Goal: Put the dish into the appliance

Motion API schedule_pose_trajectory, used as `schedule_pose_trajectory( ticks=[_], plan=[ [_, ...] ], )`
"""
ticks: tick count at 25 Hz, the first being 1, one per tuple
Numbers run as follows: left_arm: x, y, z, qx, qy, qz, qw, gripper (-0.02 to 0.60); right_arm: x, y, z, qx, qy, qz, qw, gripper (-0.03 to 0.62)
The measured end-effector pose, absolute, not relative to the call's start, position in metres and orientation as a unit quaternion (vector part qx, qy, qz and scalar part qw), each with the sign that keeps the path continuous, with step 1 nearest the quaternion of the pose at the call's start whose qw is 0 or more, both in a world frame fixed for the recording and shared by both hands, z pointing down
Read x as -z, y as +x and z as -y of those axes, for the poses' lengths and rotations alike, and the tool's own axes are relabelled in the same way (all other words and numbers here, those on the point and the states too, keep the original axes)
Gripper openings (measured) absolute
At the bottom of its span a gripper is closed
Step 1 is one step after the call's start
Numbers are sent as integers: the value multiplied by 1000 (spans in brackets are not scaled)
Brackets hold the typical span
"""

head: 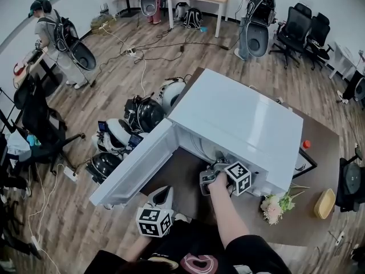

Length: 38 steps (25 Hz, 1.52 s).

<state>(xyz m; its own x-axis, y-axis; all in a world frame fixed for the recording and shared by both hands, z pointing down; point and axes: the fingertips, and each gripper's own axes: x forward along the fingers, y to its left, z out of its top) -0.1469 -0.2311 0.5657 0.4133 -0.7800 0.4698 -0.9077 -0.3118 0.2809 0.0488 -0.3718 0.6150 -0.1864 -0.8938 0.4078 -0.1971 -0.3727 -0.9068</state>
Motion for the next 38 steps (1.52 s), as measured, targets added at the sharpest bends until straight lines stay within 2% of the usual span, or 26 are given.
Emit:
schedule_pose_trajectory(
  ticks=[5,10,13,15,18,25,32,38],
  plan=[
    [-567,-149,228,-125,798,529,262,8,-610,50,377,584,-577,-496,283,49],
    [-570,-151,227,-126,796,531,262,8,-606,49,382,548,-591,-538,245,51],
    [-572,-152,225,-127,794,533,263,8,-603,49,384,525,-593,-568,221,73],
    [-571,-152,224,-127,795,533,262,8,-598,48,385,504,-595,-593,200,110],
    [-570,-152,224,-128,796,532,260,8,-593,44,387,471,-595,-631,160,193],
    [-567,-151,224,-127,797,532,257,8,-595,25,382,384,-586,-714,19,285],
    [-568,-151,224,-127,795,535,256,8,-610,19,373,287,-595,-738,-137,301],
    [-569,-151,221,-129,793,538,256,8,-614,17,367,244,-593,-742,-198,299]
  ],
)
